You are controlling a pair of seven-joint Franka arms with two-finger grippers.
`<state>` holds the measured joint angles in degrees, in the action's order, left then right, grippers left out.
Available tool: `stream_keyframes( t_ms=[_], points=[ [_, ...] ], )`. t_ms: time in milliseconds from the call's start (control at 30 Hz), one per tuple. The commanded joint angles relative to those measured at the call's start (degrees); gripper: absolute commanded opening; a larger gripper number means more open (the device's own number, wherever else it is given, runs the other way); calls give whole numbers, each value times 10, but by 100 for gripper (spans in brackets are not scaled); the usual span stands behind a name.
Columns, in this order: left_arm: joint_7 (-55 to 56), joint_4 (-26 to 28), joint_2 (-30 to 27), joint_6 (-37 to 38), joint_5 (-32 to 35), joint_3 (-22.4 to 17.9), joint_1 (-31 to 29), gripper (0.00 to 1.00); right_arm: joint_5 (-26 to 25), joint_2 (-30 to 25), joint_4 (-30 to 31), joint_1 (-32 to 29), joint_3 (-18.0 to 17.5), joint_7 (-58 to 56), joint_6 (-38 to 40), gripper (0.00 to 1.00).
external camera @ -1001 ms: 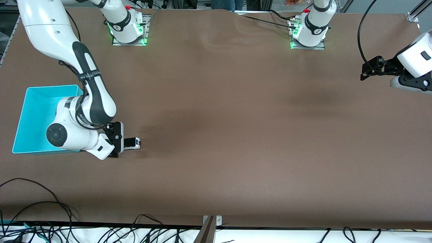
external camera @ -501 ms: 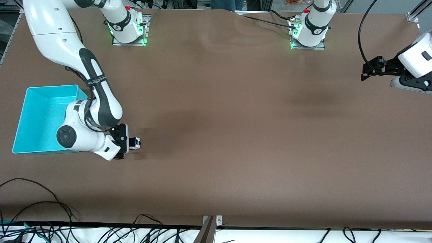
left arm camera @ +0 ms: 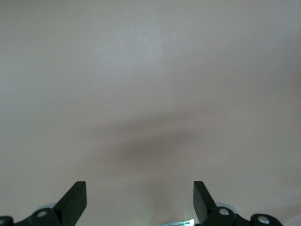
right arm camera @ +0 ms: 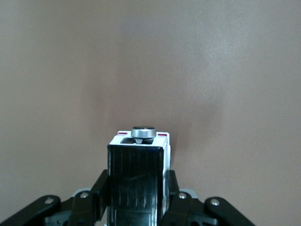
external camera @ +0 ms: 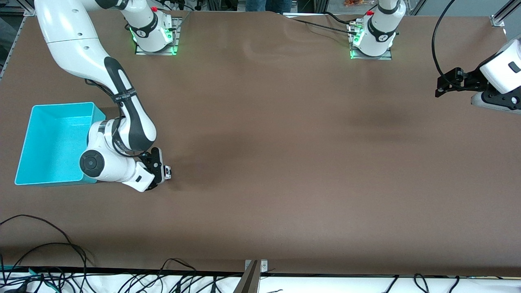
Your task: Wind and store white jeep toy
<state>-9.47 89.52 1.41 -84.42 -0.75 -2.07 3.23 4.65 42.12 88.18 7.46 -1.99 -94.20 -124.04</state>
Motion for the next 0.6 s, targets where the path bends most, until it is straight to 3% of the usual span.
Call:
stream_keyframes(
  t_ms=[0,234,567],
  points=[
    [-3,-7,3,4,-12,-1,-1,100,-6,-35,-5,-1,2,2,29,14],
    [-3,-7,3,5,-12,-1,-1,100,-10,-92,-6,-8,8,25,90,14],
    [-4,-4,3,8,-12,-1,-2,100,-6,-186,-5,-10,77,31,212,14]
  ],
)
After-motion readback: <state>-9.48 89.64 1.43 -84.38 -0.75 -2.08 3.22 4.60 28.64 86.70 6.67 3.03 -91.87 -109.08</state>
